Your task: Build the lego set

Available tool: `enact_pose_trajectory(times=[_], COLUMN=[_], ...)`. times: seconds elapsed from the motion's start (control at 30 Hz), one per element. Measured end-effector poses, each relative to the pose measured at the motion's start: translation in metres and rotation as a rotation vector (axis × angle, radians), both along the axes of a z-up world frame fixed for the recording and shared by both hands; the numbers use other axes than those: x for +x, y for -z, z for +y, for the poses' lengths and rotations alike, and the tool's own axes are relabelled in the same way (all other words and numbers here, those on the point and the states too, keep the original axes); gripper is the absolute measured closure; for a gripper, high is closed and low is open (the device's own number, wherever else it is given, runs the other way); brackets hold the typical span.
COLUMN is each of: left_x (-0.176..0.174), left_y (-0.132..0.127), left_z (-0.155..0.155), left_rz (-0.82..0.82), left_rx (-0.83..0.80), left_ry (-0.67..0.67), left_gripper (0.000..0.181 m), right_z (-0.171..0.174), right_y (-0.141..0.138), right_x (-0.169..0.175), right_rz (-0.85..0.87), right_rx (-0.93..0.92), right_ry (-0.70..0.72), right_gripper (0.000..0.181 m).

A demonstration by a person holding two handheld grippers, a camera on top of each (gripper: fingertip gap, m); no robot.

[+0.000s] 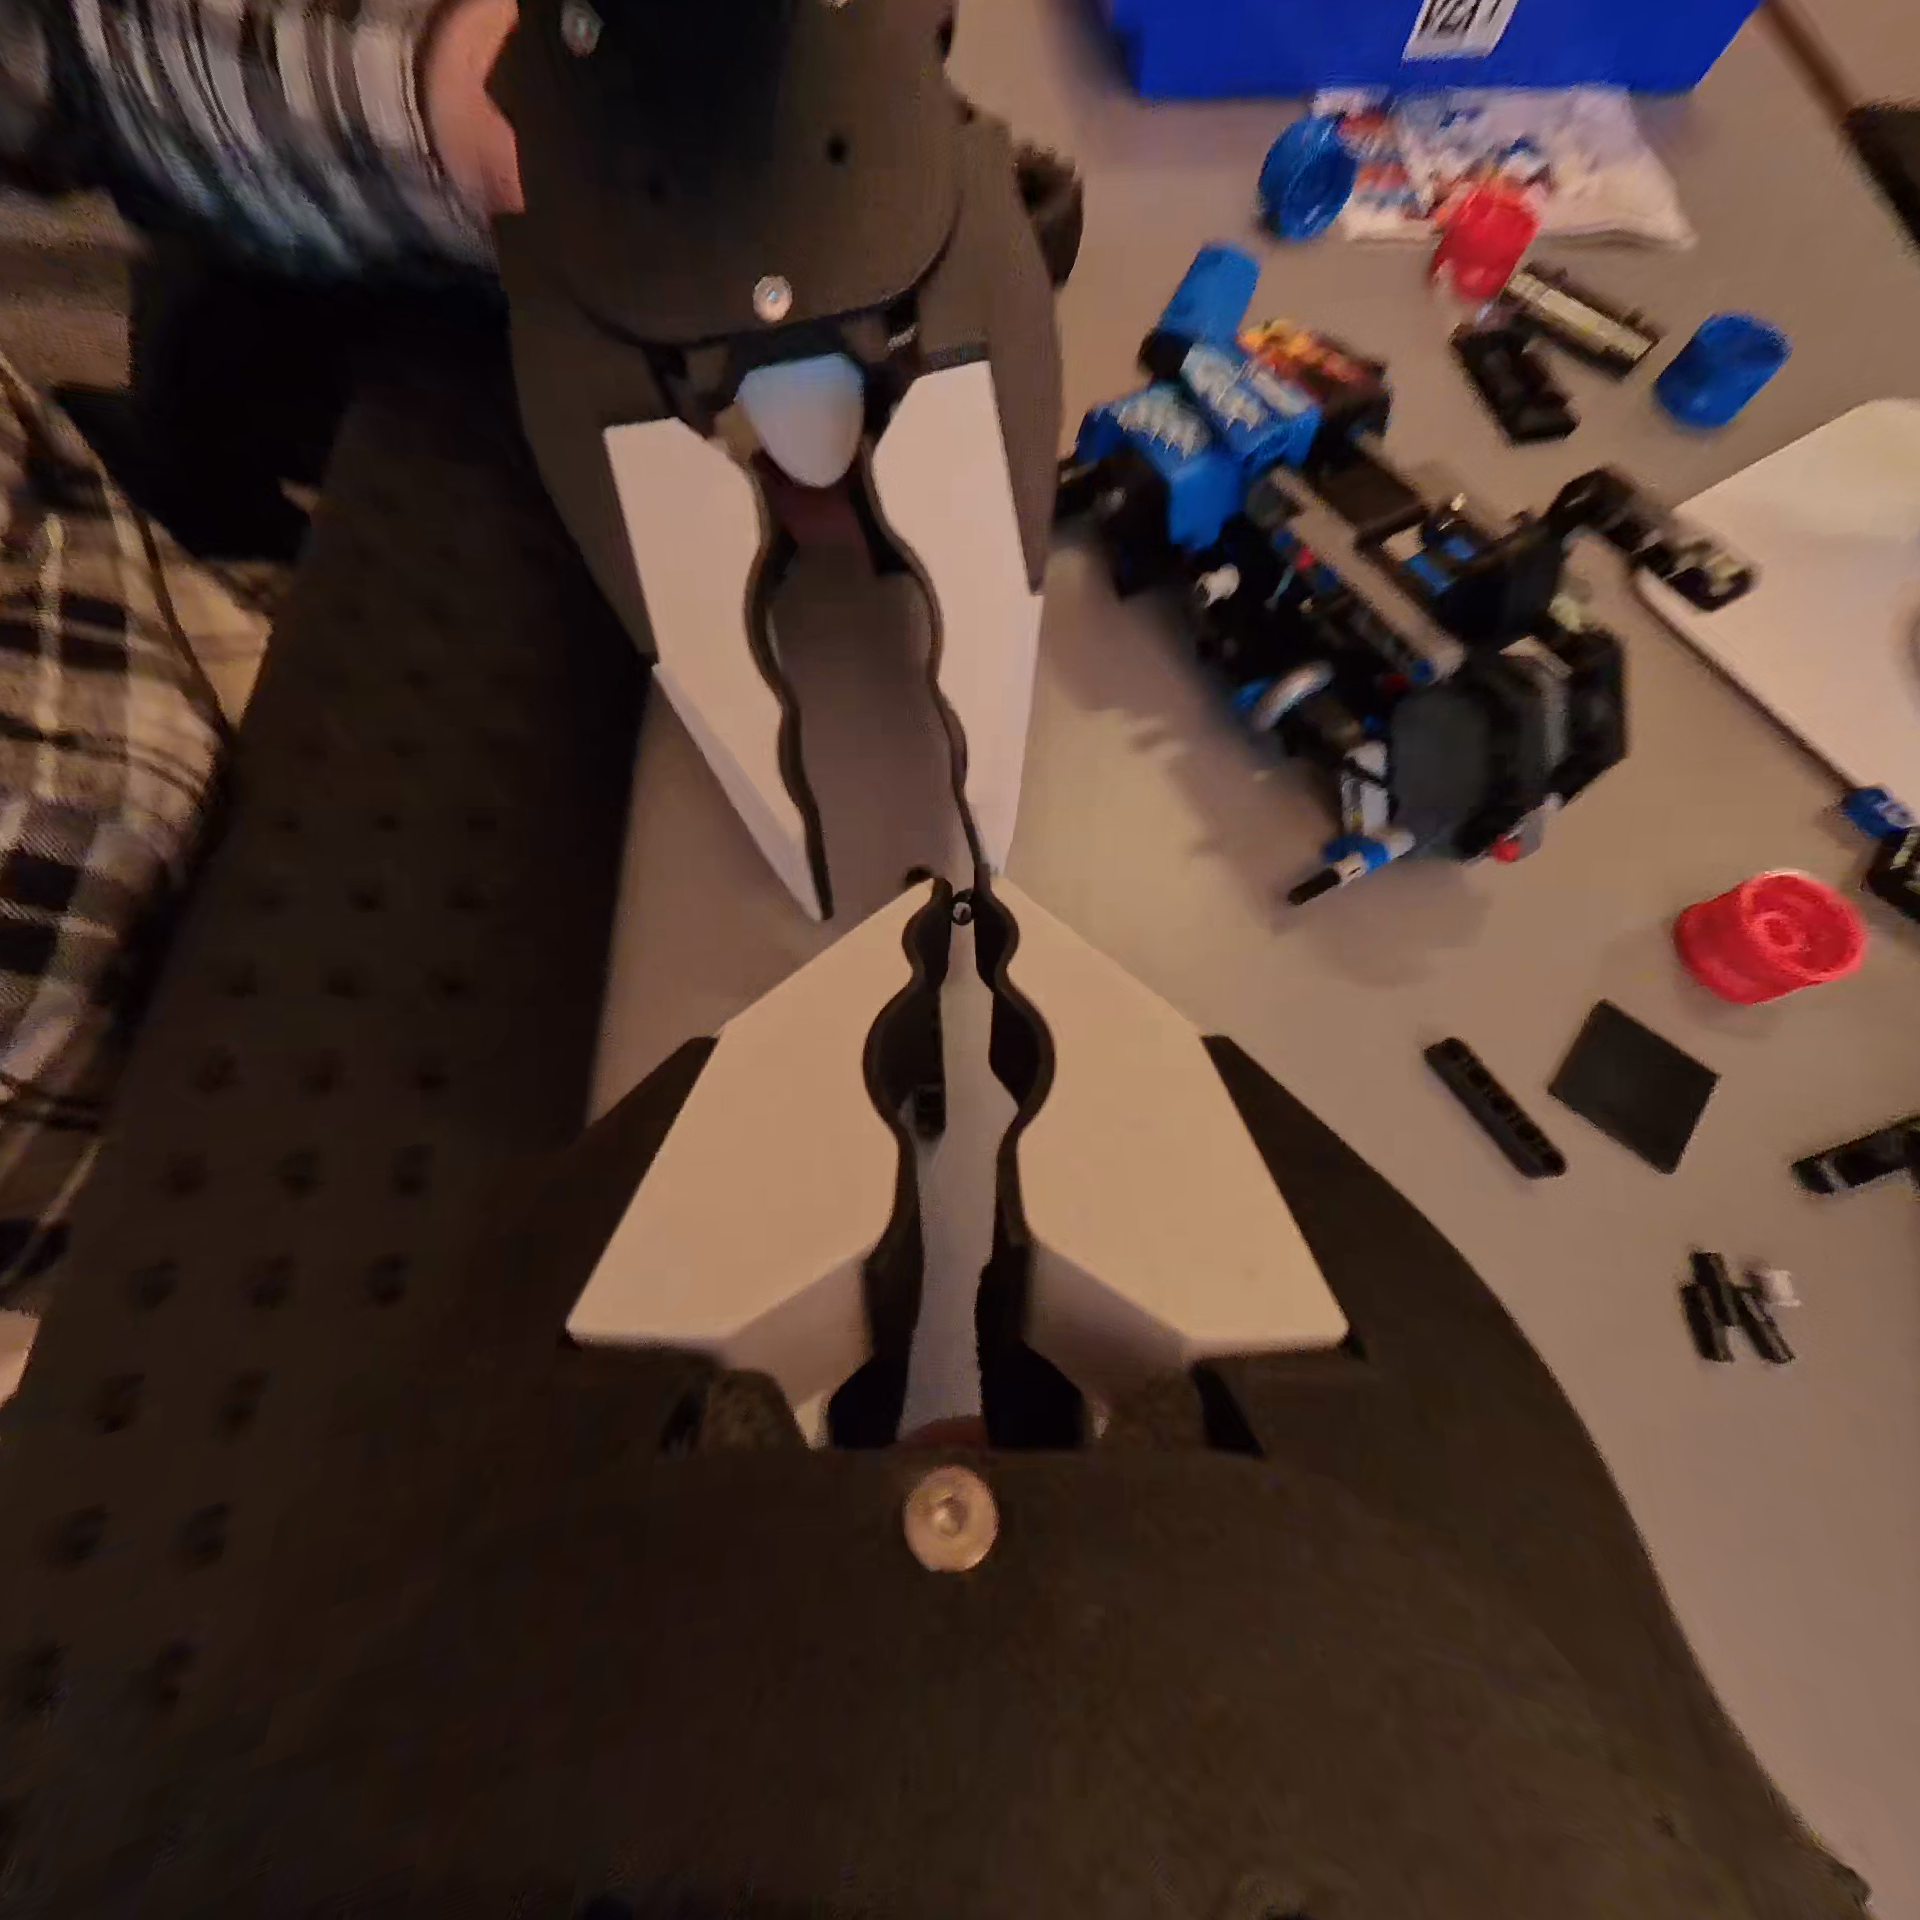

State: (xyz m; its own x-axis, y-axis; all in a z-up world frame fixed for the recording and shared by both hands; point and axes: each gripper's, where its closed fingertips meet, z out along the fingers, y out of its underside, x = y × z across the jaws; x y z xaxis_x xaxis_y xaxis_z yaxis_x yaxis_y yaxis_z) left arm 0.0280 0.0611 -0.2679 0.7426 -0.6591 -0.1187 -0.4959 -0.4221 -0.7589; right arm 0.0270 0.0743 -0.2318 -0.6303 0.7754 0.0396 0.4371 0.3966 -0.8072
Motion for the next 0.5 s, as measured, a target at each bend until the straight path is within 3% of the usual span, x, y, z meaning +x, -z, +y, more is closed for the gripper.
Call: enact_pose_trajectory(times=[0.27, 0.5], left_x=[0.002, 0.004], left_y=[0.025, 0.025], left_z=[0.000, 0.001], left_rz=[-0.004, 0.006], left_rx=[-0.110, -0.100], left_ry=[-0.009, -0.003], left_gripper=[0.175, 0.175], right_z=[0.000, 0.000], right_y=[0.041, 0.049], right_x=[0.008, 0.010], right_rz=[-0.117, -0.140], right_rx=[0.180, 0.242], right_ry=[-0.043, -0.066], right_gripper=[0.180, 0.180])
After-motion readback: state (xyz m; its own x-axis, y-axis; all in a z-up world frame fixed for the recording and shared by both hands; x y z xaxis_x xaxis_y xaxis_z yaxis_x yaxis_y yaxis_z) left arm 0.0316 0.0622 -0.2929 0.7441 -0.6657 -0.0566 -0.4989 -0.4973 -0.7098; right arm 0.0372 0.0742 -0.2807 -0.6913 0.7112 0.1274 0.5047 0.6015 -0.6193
